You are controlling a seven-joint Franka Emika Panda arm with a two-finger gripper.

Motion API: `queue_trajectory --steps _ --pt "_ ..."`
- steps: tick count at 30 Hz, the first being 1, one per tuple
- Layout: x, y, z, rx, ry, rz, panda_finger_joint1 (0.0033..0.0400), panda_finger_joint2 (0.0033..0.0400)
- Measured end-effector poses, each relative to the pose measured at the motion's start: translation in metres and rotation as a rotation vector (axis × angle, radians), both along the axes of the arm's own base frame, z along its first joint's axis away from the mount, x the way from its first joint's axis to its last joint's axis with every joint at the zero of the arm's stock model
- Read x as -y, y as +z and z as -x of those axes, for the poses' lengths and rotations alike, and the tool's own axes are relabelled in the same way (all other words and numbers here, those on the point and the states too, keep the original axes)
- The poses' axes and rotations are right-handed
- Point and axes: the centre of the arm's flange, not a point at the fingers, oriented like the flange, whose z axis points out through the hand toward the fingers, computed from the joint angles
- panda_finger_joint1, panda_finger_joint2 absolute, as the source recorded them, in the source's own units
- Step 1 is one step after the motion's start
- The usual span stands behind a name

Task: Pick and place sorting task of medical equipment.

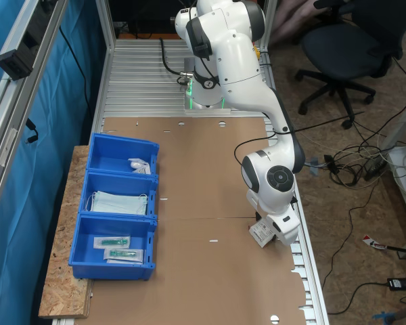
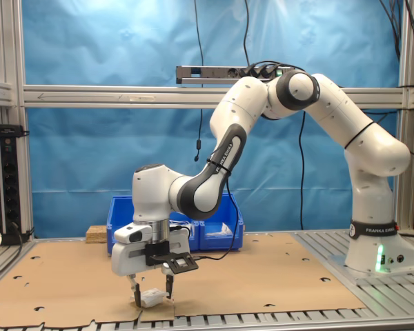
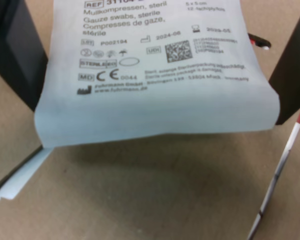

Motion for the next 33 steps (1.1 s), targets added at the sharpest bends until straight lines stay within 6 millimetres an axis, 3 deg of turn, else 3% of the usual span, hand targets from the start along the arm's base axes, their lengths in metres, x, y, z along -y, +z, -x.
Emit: queue_trajectory --steps 10,11,16,17,24,25,33 --pt "0.0 0.0 0.0 0.0 0.0 0.0 0.0398 0.0398" --pt "0.0 0.0 0.0 0.0 0.0 0.0 0.0297 0.0297" --pt "0.0 0.0 0.0 0.0 0.0 0.0 0.0297 0.0297" --pt "0.0 0.0 0.0 0.0 0.0 0.0 0.0218 0.0218" --pt "0.0 0.003 -0.001 0.005 0.0 0.0 0.0218 0.0218" --pt "0.0 0.004 -0.001 0.006 0.0 0.0 0.0076 0.0076" --pt "0.0 0.016 -0.004 0.025 0.0 0.001 0.0076 0.0076"
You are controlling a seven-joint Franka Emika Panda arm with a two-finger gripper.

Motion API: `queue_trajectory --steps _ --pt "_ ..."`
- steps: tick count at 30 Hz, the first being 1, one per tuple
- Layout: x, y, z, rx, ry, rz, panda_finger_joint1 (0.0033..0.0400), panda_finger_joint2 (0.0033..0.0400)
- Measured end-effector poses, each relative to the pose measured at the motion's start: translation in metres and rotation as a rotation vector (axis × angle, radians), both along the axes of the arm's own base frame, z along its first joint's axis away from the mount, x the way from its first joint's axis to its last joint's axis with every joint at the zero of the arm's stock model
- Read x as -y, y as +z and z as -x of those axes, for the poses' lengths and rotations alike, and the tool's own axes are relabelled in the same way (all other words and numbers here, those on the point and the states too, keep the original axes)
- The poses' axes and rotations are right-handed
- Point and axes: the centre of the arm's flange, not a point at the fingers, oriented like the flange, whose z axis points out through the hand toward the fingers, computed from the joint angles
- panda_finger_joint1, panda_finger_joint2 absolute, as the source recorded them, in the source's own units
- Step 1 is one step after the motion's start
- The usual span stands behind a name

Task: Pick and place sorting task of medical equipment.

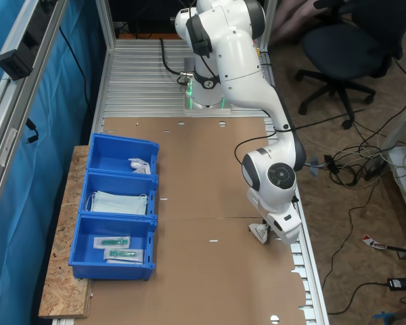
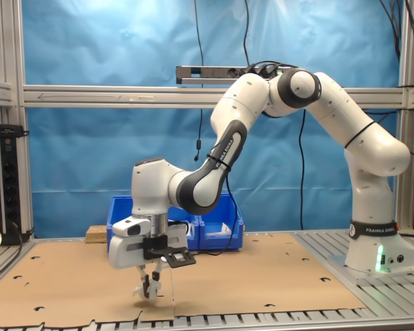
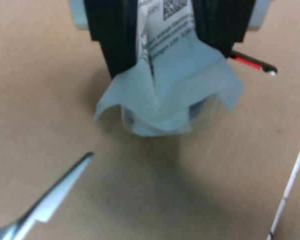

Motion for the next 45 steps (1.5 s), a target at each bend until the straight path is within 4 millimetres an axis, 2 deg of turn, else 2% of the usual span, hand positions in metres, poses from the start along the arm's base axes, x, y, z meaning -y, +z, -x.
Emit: queue_trajectory --steps 6,7,9,17,18,22,31,38,45 --pt "0.001 0.029 -0.006 0.043 0.0 0.003 0.0076 0.0076" --pt "0.001 0.029 -0.006 0.043 0.0 0.003 0.0076 0.0076" --pt "0.002 0.043 -0.008 0.062 -0.001 0.006 0.0076 0.0076" --pt "0.011 0.109 -0.013 0.142 -0.009 0.024 0.0076 0.0076" --pt "0.014 0.127 -0.014 0.159 -0.016 0.031 0.0076 0.0076" --pt "0.023 0.163 -0.013 0.185 -0.036 0.046 0.0076 0.0076" --pt "0.056 0.231 -0.001 0.187 -0.13 0.101 0.0076 0.0076" --pt "0.092 0.262 0.017 0.133 -0.225 0.154 0.0076 0.0076" --pt "0.133 0.273 0.04 0.06 -0.325 0.204 0.0076 0.0076"
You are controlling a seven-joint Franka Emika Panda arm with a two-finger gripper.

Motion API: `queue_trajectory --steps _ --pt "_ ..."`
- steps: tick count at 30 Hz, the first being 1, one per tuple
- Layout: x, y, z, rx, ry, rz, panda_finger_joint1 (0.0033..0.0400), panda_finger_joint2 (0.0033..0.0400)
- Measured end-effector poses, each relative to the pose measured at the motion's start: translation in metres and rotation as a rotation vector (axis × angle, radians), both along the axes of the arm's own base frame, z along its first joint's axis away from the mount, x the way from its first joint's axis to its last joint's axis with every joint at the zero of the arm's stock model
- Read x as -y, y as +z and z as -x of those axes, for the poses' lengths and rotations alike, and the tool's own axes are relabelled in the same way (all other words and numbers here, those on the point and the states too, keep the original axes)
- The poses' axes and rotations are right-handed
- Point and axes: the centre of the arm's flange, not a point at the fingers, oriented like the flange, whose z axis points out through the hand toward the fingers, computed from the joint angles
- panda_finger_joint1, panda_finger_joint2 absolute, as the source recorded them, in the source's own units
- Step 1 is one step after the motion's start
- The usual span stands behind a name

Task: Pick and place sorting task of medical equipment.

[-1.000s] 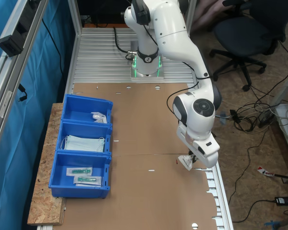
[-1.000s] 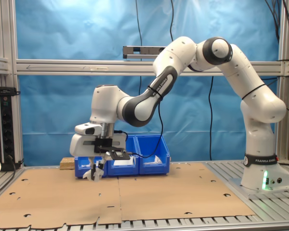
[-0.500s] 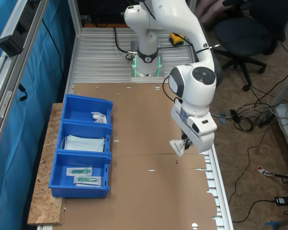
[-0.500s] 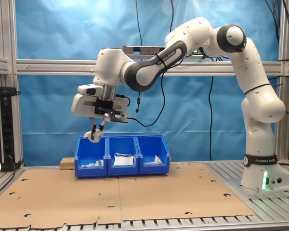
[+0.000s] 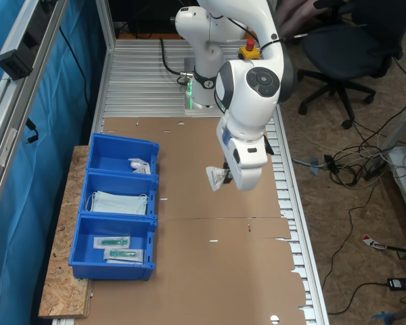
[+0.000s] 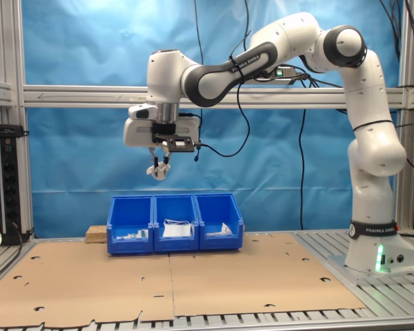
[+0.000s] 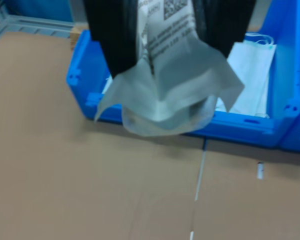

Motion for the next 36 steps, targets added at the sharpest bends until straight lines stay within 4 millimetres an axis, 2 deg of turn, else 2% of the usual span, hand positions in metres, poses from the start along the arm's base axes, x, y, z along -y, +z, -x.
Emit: queue_trajectory --steps 2,10,11,23,27,28,36 --pt "0.018 -0.001 0.011 -0.031 -0.043 0.012 0.0076 0.0076" --pt "0.065 -0.009 0.04 -0.107 -0.161 0.034 0.0076 0.0076" --pt "0.065 -0.009 0.04 -0.107 -0.161 0.034 0.0076 0.0076" --pt "0.139 -0.025 0.079 -0.181 -0.33 0.04 0.0076 0.0076" --pt "0.162 -0.034 0.091 -0.199 -0.382 0.038 0.0076 0.0076" --pt "0.173 -0.038 0.097 -0.206 -0.408 0.036 0.0076 0.0076" --pt "0.208 -0.062 0.121 -0.232 -0.486 0.026 0.0076 0.0076"
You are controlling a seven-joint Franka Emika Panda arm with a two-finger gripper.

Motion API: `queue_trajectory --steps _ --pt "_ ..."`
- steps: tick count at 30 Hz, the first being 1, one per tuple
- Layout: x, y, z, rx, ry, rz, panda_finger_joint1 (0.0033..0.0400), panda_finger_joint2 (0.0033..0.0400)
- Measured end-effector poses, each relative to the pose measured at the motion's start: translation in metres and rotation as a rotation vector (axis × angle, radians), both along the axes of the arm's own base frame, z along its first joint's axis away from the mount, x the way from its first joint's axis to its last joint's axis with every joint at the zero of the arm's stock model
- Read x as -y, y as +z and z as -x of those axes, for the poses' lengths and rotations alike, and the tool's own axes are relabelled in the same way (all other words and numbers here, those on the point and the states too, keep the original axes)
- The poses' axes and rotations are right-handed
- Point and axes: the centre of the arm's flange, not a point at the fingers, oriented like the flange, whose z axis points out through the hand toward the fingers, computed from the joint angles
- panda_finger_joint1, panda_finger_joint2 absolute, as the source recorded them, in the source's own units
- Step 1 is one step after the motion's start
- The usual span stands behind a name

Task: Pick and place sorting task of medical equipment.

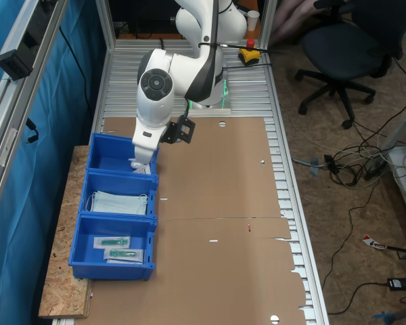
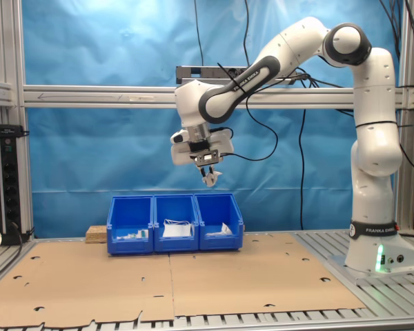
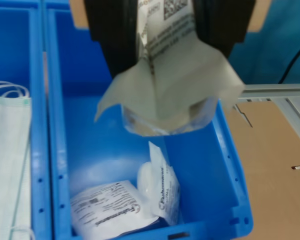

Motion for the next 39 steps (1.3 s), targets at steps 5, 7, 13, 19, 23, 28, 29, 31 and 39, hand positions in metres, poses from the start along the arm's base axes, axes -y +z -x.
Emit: queue_trajectory --steps 5,7,13,19,23,28,29,31,39 --pt "0.016 -0.013 0.013 -0.003 -0.034 -0.003 0.0076 0.0076" --pt "0.021 -0.017 0.017 0.001 -0.045 -0.003 0.0076 0.0076" --pt "0.034 -0.025 0.025 0.027 -0.07 0.001 0.0076 0.0076" --pt "0.043 -0.03 0.029 0.064 -0.089 0.01 0.0076 0.0076" --pt "0.046 -0.03 0.029 0.083 -0.094 0.015 0.0076 0.0076" --pt "0.047 -0.03 0.028 0.097 -0.094 0.019 0.0076 0.0076" --pt "0.047 -0.03 0.028 0.099 -0.094 0.019 0.0076 0.0076" --pt "0.047 -0.032 0.029 0.101 -0.094 0.019 0.0076 0.0076" --pt "0.045 -0.037 0.031 0.105 -0.091 0.017 0.0076 0.0076"
